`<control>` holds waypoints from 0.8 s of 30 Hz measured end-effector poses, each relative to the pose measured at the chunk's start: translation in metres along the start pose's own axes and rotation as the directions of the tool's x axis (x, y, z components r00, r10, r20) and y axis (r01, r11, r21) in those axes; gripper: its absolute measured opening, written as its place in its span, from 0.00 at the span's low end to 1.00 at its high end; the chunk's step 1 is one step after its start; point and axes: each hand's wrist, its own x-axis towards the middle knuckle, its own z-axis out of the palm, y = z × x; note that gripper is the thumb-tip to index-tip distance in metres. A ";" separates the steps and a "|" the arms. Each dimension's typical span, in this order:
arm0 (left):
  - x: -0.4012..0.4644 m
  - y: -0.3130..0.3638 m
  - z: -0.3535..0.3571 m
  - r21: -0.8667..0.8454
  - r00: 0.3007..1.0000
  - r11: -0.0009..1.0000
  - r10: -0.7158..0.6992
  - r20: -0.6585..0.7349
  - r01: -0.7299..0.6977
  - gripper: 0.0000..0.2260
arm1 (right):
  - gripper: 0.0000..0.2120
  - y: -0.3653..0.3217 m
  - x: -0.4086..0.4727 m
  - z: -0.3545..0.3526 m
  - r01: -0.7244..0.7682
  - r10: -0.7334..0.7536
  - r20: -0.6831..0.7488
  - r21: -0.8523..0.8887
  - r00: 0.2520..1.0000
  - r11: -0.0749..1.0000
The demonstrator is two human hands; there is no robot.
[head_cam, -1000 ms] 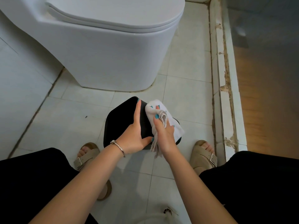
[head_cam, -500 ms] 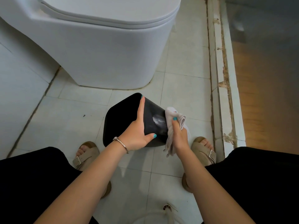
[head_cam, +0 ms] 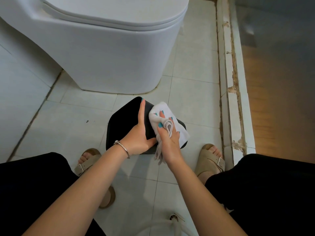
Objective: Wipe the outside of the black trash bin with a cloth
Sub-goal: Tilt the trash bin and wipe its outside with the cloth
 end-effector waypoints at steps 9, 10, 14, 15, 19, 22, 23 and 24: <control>-0.003 -0.003 -0.012 0.002 1.000 1.000 -0.002 -0.009 0.002 0.56 | 0.29 0.031 0.030 -0.012 0.058 -0.066 -0.050 -0.141 0.997 0.988; -0.005 -0.004 -0.013 0.001 1.000 1.000 -0.001 -0.016 0.001 0.56 | 0.31 0.033 0.032 -0.015 0.025 -0.037 -0.080 -0.146 0.996 0.989; -0.008 -0.003 -0.012 0.017 1.000 1.000 0.008 -0.011 -0.008 0.56 | 0.34 0.059 0.048 -0.029 -0.069 0.050 -0.193 -0.094 0.980 0.993; -0.008 -0.002 -0.012 0.022 1.000 1.000 0.008 -0.003 -0.008 0.56 | 0.36 0.066 0.051 -0.032 -0.088 0.069 -0.196 -0.091 0.978 0.992; -0.008 -0.002 -0.013 0.003 1.000 1.000 0.016 -0.006 -0.016 0.56 | 0.30 0.039 0.033 -0.028 -0.049 0.028 -0.144 -0.147 0.989 0.988; -0.008 -0.005 -0.016 -0.015 1.000 1.000 -0.004 -0.011 0.004 0.56 | 0.31 0.031 0.028 -0.019 0.115 -0.133 -0.029 -0.342 0.991 0.932; -0.008 -0.005 -0.016 -0.015 1.000 1.000 -0.006 -0.013 0.006 0.56 | 0.31 0.030 0.028 -0.016 0.152 -0.168 -0.012 -0.374 0.986 0.915; -0.008 -0.006 -0.016 -0.012 1.000 1.000 -0.005 -0.017 0.004 0.56 | 0.29 0.033 0.030 -0.013 0.172 -0.189 -0.005 -0.390 0.982 0.905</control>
